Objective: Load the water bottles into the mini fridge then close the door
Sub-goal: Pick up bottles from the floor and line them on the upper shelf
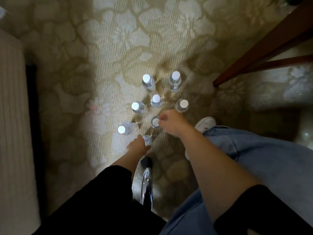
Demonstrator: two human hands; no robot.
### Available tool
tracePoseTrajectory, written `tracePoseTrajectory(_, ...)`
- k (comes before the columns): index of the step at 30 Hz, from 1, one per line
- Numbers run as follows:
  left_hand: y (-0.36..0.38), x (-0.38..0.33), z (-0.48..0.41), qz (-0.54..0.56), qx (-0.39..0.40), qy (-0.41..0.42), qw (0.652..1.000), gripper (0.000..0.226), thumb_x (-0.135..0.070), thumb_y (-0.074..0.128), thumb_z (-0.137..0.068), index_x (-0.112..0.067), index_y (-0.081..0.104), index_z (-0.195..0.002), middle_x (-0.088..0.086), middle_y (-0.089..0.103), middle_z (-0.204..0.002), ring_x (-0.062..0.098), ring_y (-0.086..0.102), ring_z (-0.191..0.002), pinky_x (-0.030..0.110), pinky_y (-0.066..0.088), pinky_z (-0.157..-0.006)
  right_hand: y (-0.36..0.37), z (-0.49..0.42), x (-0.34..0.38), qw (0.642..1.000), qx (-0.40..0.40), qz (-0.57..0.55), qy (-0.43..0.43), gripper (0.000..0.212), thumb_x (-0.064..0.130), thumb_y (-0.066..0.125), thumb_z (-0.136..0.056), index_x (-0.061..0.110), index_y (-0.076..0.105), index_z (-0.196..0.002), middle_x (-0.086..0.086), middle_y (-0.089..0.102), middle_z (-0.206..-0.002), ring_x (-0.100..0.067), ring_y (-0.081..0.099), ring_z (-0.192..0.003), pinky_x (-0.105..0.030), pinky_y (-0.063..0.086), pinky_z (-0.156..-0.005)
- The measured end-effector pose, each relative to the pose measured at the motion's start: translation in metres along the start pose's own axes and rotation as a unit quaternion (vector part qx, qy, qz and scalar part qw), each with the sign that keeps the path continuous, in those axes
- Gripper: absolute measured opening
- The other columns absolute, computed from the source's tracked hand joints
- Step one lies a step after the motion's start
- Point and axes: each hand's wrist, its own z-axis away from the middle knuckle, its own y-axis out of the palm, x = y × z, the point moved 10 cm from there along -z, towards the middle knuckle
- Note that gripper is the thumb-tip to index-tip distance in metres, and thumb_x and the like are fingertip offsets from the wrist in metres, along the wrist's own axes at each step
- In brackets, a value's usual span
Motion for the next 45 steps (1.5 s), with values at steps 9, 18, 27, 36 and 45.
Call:
tracePoseTrajectory(9, -0.016, -0.010, -0.001, -0.060, -0.055, 0.070, 0.994, 0.051, -0.022, 0.046, -0.097, -0.005, 0.027, -0.140, 0.013, 0.058, -0.123, 0.027, 0.059, -0.111, 0.034, 0.048, -0.091, -0.011, 0.008, -0.004, 1.000, -0.009, -0.016, 0.012, 0.025, 0.018, 0.052, -0.092, 0.007, 0.059, -0.113, -0.012, 0.061, -0.112, -0.028, 0.060, -0.103, -0.039, 0.049, -0.087)
tracePoseTrajectory(18, -0.085, -0.026, 0.094, -0.080, -0.109, 0.227, 0.964, 0.058, -0.033, 0.047, -0.096, -0.011, 0.023, -0.144, 0.011, 0.054, -0.133, 0.023, 0.058, -0.115, 0.026, 0.045, -0.091, -0.025, 0.073, 0.011, 1.000, -0.020, -0.009, -0.019, 0.025, 0.016, 0.054, -0.092, 0.002, 0.060, -0.113, -0.014, 0.062, -0.110, -0.027, 0.058, -0.104, -0.037, 0.047, -0.089)
tracePoseTrajectory(27, -0.189, -0.077, 0.258, -0.128, -0.248, 0.451, 0.848, 0.048, -0.056, 0.037, -0.091, -0.020, 0.047, -0.123, 0.001, 0.062, -0.113, 0.004, 0.045, -0.084, 0.016, 0.032, -0.071, -0.063, 0.170, 0.052, 0.989, -0.068, -0.049, -0.119, 0.040, 0.014, 0.061, -0.089, 0.011, 0.052, -0.128, -0.004, 0.058, -0.107, -0.017, 0.057, -0.100, -0.029, 0.049, -0.084)
tracePoseTrajectory(36, -0.242, -0.159, 0.463, -0.170, -0.347, 0.628, 0.676, 0.045, -0.058, 0.024, -0.088, -0.023, 0.044, -0.109, -0.012, 0.049, -0.096, 0.005, 0.045, -0.082, 0.021, 0.036, -0.070, -0.129, 0.338, 0.114, 0.927, -0.197, 0.012, -0.320, 0.068, 0.018, 0.077, -0.077, 0.031, 0.041, -0.133, 0.023, 0.048, -0.128, 0.004, 0.044, -0.121, -0.009, 0.038, -0.098)
tracePoseTrajectory(45, -0.239, -0.230, 0.638, -0.065, -0.262, 0.777, 0.568, 0.035, -0.046, 0.037, -0.092, -0.021, 0.051, -0.112, -0.018, 0.052, -0.093, -0.008, 0.050, -0.085, 0.006, 0.036, -0.072, -0.192, 0.514, 0.095, 0.816, -0.402, -0.106, -0.400, 0.047, 0.020, 0.075, -0.078, 0.036, 0.054, -0.117, 0.021, 0.067, -0.101, 0.000, 0.063, -0.098, -0.024, 0.051, -0.085)
